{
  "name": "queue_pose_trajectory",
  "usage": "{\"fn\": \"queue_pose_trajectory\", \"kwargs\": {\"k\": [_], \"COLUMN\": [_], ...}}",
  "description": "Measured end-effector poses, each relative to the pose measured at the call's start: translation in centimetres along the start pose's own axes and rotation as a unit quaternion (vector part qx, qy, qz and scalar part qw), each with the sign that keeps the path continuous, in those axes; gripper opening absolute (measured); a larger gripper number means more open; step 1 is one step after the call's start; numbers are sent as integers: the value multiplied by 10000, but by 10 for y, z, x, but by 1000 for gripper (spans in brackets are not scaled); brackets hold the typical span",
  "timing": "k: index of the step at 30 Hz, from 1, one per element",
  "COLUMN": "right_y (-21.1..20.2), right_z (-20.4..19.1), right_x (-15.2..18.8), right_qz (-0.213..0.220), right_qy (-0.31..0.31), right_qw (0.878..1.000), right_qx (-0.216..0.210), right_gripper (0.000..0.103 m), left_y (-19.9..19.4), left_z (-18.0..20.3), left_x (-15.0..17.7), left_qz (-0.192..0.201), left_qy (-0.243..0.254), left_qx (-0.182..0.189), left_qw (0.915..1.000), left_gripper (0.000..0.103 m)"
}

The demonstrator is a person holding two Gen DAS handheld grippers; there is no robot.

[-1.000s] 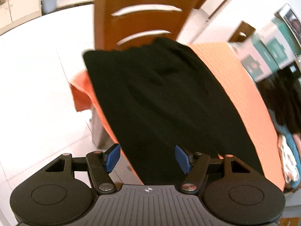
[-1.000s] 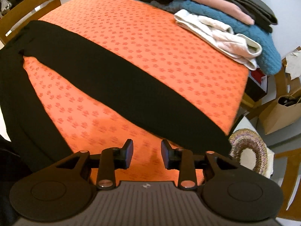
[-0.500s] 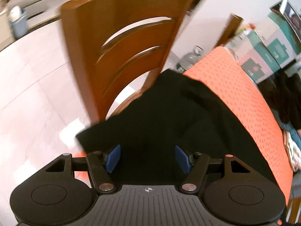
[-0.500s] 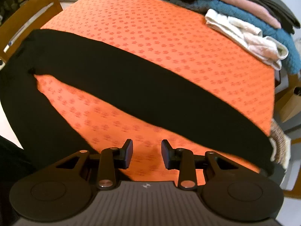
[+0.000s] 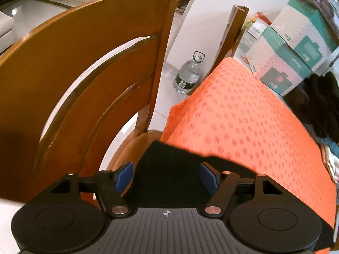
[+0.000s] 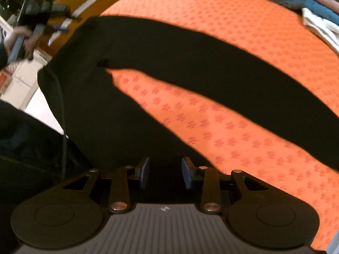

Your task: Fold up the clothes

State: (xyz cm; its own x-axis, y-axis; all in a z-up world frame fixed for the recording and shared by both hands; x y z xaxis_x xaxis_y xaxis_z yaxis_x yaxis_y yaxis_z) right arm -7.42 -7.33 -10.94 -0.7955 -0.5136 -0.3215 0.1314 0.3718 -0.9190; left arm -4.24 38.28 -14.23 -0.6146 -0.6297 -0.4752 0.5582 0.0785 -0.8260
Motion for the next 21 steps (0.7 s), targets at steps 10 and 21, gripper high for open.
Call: {"fn": "queue_pose_trajectory", "kwargs": {"k": [10,21], "right_y": [20,19], "right_z": [-3,-4], "right_x": [8,13], "right_qz": [-86,46], "right_qy": [191,224], "right_qw": [9996,9994], "right_qx": [162,240], "right_gripper": [41,43], "left_y": [48,26], "left_z": [12,4], "left_x": [-15,-12], "left_qz": [-308,339], "left_qy": [211,-197], "left_qx": [90,321], "left_qw": [9993,9987], "left_gripper": [79,22]}}
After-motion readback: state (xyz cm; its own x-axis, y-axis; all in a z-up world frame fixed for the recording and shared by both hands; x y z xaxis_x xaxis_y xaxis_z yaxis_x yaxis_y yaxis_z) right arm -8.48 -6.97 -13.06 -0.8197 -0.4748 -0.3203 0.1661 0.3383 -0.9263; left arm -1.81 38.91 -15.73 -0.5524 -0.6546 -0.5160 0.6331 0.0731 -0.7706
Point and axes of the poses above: each gripper's, at about its wrist camera, not at the fingertips, and y roughly the way its jaws point, z to its right, x to its underside, the point moved 3 cm from there along y, roughly the way its jaws point, and after that the axes turned 2 degrees about z, right-handed, at the moved point
